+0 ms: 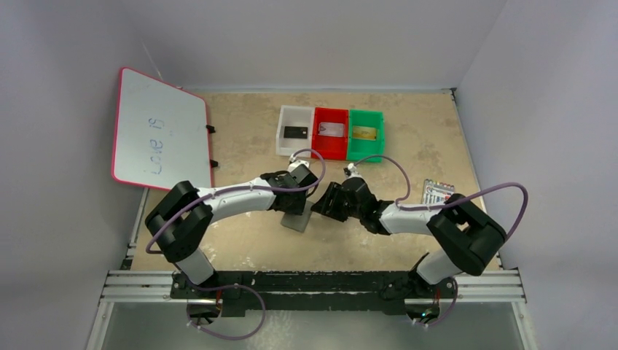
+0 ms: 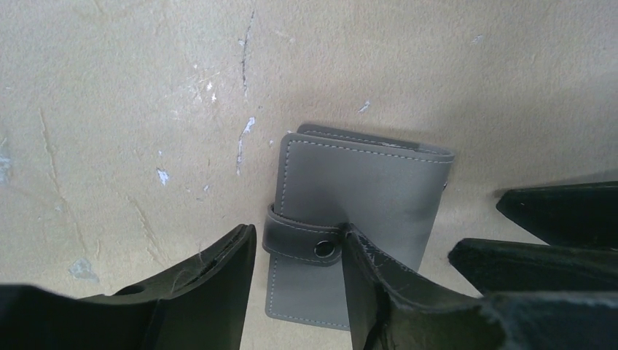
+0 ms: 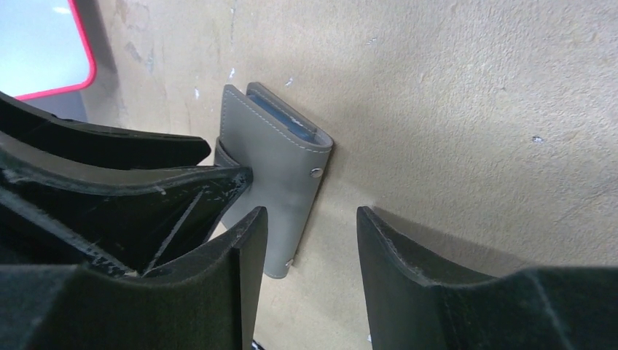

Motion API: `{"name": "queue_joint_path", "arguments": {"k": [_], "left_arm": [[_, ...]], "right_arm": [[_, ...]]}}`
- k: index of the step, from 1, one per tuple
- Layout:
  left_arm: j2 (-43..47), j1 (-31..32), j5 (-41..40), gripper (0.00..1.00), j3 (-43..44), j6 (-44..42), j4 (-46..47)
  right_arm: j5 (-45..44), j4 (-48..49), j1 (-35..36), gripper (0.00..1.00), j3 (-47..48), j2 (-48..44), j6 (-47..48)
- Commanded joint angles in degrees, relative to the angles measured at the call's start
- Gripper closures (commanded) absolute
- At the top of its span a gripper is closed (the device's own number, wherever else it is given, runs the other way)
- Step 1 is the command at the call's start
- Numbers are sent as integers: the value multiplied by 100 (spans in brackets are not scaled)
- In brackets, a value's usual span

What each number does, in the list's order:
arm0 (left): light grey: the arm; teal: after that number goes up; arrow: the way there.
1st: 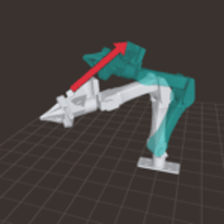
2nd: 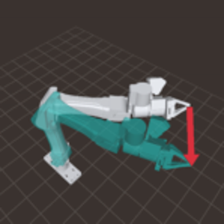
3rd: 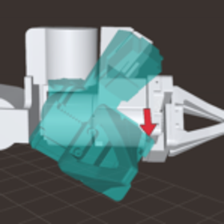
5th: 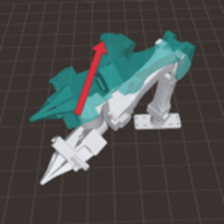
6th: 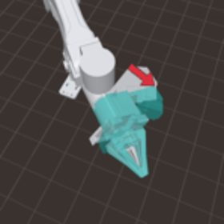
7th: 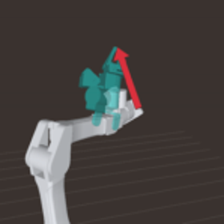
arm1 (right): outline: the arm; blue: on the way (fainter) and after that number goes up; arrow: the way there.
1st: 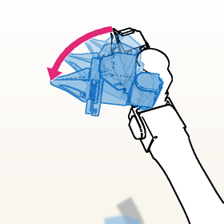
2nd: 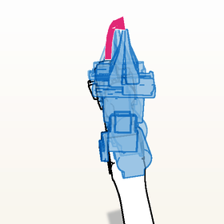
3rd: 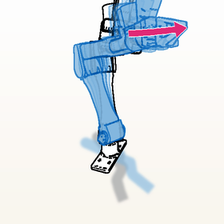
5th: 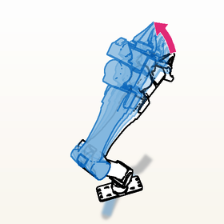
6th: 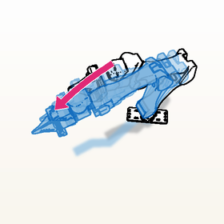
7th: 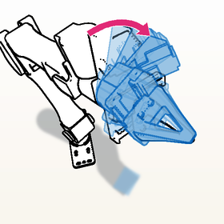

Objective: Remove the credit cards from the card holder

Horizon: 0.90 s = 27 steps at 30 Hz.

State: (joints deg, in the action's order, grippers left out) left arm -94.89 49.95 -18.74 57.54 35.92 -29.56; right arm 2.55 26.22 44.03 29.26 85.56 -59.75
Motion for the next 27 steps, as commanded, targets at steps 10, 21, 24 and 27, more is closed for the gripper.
{"name": "queue_joint_path", "arguments": {"k": [10, 21, 24, 27], "left_arm": [[58, 49, 164, 79, -142, 5, -11], [363, 48, 160, 100, -368, 156, 205], [418, 40, 96, 100, -395, 191, 238], [472, 36, 64, 100, -420, 216, 281]], "right_arm": [[462, 160, -26, 54, 459, 407, 353], [559, -363, -26, 57, 1048, 1064, 653], [556, -345, -26, 73, 1030, 1056, 644], [550, -296, -27, 87, 983, 997, 616]]}}
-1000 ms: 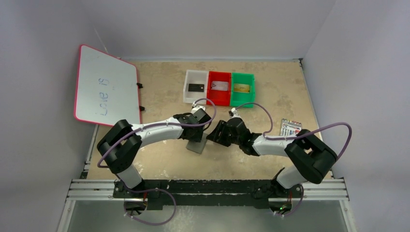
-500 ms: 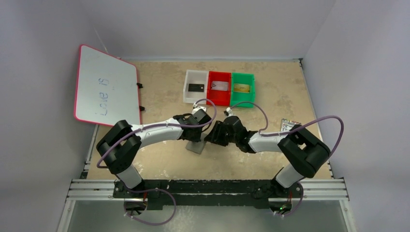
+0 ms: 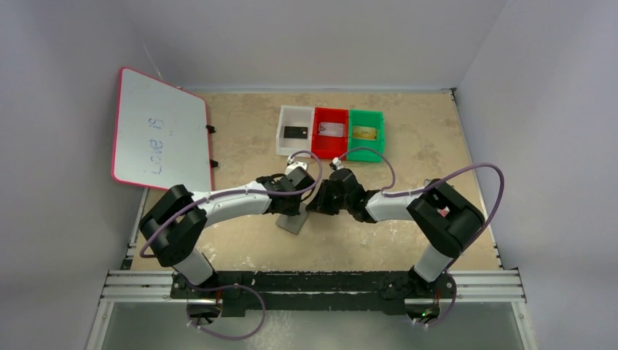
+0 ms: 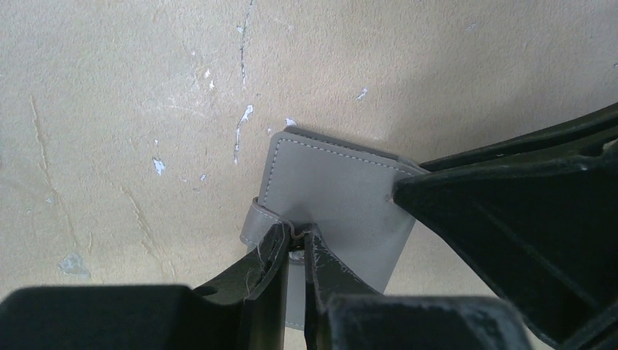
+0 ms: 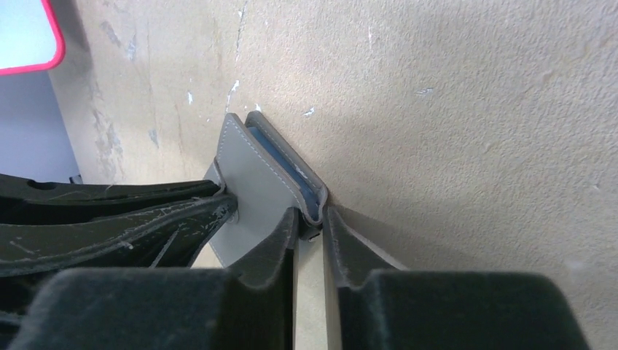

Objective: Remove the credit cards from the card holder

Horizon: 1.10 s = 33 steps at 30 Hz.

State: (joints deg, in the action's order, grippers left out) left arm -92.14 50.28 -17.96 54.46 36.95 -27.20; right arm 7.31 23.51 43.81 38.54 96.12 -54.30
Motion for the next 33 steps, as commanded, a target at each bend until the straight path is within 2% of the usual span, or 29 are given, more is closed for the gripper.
{"name": "queue_joint_path", "arguments": {"k": [1, 3, 4, 8, 17, 33], "left_arm": [[229, 5, -15, 100, -117, 129, 67], [307, -5, 0, 100, -143, 173, 119], [341, -13, 13, 100, -151, 183, 141], [472, -165, 138, 100, -215, 232, 180], [963, -947, 642, 100, -504, 143, 334], [1148, -1412, 1007, 100, -672, 57, 312]], "right_arm": [[55, -15, -4, 92, 41, -72, 64], [43, 18, -5, 100, 22, -84, 43], [36, 22, -4, 100, 16, -80, 32], [8, 33, -21, 100, 21, -57, 33], [-46, 40, -74, 100, -49, -75, 25], [-140, 5, -145, 100, -83, -84, 62]]}}
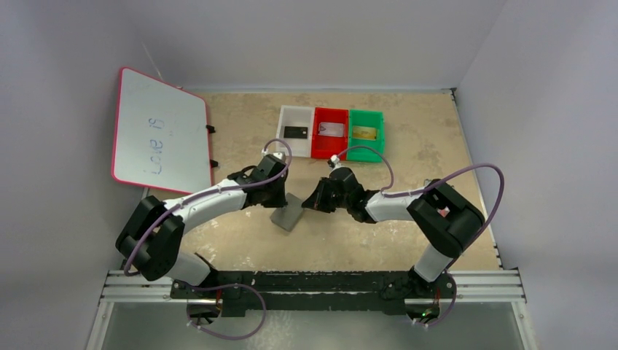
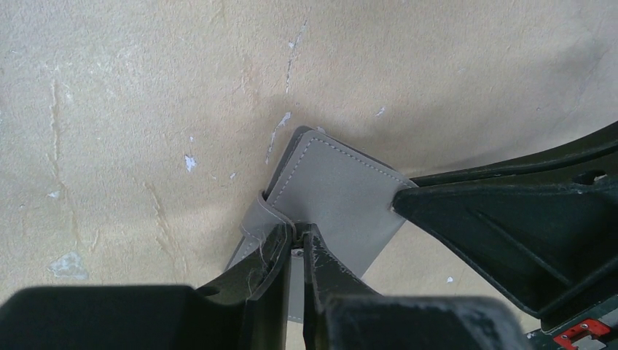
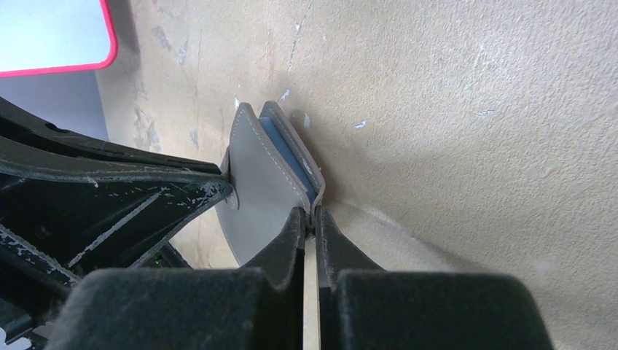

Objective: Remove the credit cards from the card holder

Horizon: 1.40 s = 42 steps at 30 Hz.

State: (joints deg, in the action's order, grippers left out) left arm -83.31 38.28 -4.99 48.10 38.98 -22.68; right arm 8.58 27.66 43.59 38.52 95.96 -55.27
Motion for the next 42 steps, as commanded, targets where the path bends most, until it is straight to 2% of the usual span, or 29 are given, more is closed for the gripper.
{"name": "queue_joint_path", "arguments": {"k": [1, 6, 8, 9, 10, 13, 14, 15, 16, 17, 20, 24, 32, 42], "left_arm": [[280, -220, -284, 100, -41, -133, -141], [301, -252, -256, 100, -46, -126, -155], [298, -251, -5, 100, -68, -279, -53], [305, -245, 96, 95, -68, -326, 0], [317, -209, 140, 82, -53, -361, 32], [297, 91, -179, 56, 153, -593, -118], [268, 198, -294, 57, 234, -667, -183], [224, 285, -390, 66, 310, -718, -237], [161, 326, -528, 70, 395, -733, -333], [86, 340, -644, 69, 461, -749, -421], [-66, 344, -716, 51, 526, -766, -445], [-144, 355, -511, 45, 555, -839, -283], [-634, 540, -428, 44, 850, -1148, -580], [-725, 549, -1486, 52, 880, -950, -1196]], "right_arm": [[-269, -415, -123, 100, -79, -69, 157], [-290, -451, -132, 100, -57, -69, 183], [-276, -456, -132, 100, -40, -69, 226], [-236, -428, -132, 100, -19, -57, 249], [-193, -436, -132, 100, 14, -33, 287], [-162, -481, -132, 100, 84, 25, 326], [-171, -475, -129, 100, 92, 27, 326], [-180, -466, -131, 100, 90, 28, 319], [-184, -464, -132, 100, 94, 28, 323], [-189, -463, -132, 100, 101, 23, 319], [-207, -509, -132, 100, 124, 28, 323], [-225, -530, -132, 100, 132, 23, 323], [-207, -577, -132, 100, 204, 80, 357], [-304, -667, -155, 100, 173, 27, 322]]}}
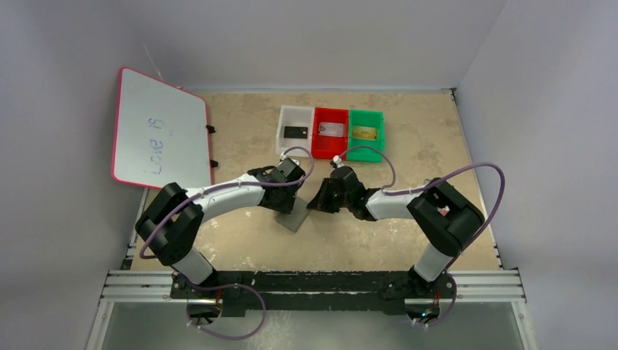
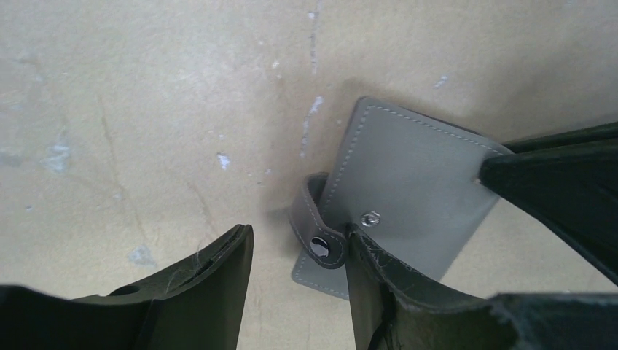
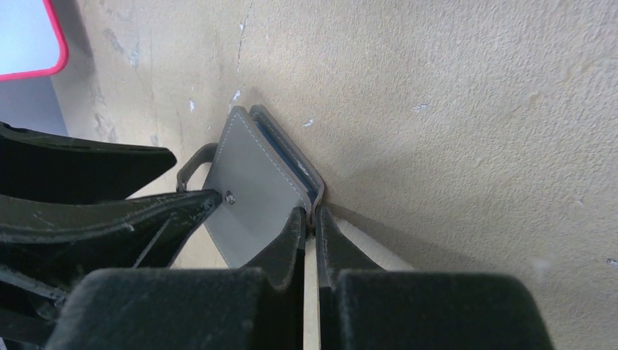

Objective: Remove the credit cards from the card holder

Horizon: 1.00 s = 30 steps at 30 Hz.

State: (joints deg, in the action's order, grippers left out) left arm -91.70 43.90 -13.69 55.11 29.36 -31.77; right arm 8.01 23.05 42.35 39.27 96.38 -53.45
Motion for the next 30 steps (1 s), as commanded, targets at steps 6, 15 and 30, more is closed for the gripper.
{"name": "queue_joint_path", "arguments": {"k": [6, 15, 30], "left_arm": [[136, -19, -975, 56, 270, 70, -287], [6, -123, -276, 68, 325, -30, 219], [749, -309, 429, 100, 556, 113, 119]], "right_arm": [[-221, -221, -42, 100, 120, 4, 136], [-178, -231, -51, 100, 135, 8, 162], [349, -258, -351, 87, 388, -118, 303]]}}
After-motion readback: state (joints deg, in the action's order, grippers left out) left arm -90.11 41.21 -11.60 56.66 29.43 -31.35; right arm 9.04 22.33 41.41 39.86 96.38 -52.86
